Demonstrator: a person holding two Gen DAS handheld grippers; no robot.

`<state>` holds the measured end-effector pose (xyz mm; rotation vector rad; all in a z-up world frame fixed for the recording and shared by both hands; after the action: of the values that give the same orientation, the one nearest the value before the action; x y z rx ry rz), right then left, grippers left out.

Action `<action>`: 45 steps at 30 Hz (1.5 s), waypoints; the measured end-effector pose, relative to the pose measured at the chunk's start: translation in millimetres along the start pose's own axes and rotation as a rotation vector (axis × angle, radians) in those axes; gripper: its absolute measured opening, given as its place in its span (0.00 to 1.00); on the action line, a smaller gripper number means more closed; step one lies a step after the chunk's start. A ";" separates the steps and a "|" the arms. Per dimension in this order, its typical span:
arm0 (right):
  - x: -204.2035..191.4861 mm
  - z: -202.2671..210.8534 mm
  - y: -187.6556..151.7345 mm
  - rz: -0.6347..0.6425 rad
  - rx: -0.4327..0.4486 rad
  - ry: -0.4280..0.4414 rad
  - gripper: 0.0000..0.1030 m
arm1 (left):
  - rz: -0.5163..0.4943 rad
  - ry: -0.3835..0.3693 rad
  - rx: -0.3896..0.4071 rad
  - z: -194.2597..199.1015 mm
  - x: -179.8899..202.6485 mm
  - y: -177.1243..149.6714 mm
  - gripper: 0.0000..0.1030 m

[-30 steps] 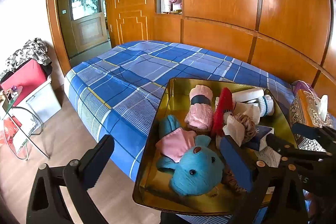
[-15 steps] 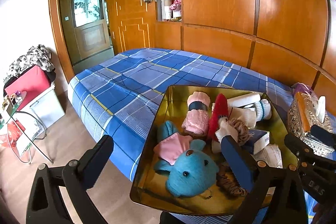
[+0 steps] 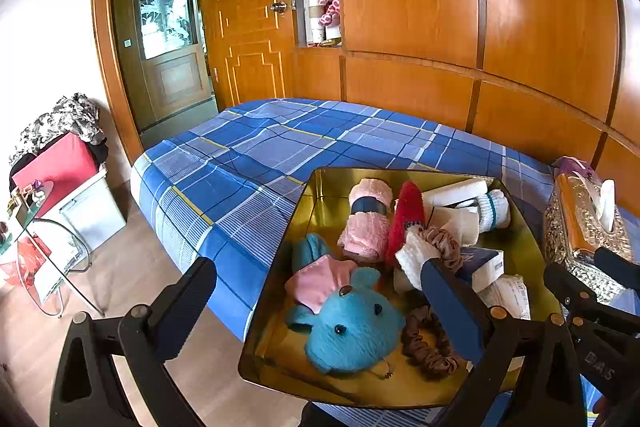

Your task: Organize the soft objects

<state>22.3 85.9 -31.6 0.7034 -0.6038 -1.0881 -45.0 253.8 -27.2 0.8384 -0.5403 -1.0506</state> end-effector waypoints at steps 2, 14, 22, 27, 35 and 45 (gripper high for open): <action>0.2 0.7 -0.1 -0.002 0.003 -0.001 0.71 | -0.002 0.002 0.003 0.7 0.5 0.2 1.00; 1.1 -1.1 -1.5 -0.010 -0.008 -0.002 0.71 | -0.001 -0.013 -0.001 1.0 3.7 -1.0 1.00; 0.6 -0.8 -1.5 -0.013 -0.006 -0.002 0.71 | -0.004 -0.011 -0.003 0.4 4.6 -1.9 1.00; 1.2 0.0 -1.0 -0.017 -0.006 -0.002 0.71 | -0.004 -0.011 -0.004 0.4 4.4 -2.1 1.00; 1.5 0.0 -1.4 -0.017 -0.010 -0.002 0.71 | -0.005 -0.010 -0.001 0.8 5.2 -2.0 1.00; 1.8 -0.4 -1.2 -0.024 -0.006 -0.005 0.71 | -0.006 -0.010 -0.002 0.8 5.6 -2.1 1.00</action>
<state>22.5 83.9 -32.6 0.7050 -0.5973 -1.1138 -44.4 247.9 -28.5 0.8342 -0.5455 -1.0607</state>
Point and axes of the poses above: each gripper's, at about its wrist camera, not at the fingertips, and z roughly against the way its jaws point, x to its right, y to its top, the point moved 2 cm from there along -z, roughly the way its jaws point, and after that the axes turned 5 degrees about -y, right-handed, at the moved point
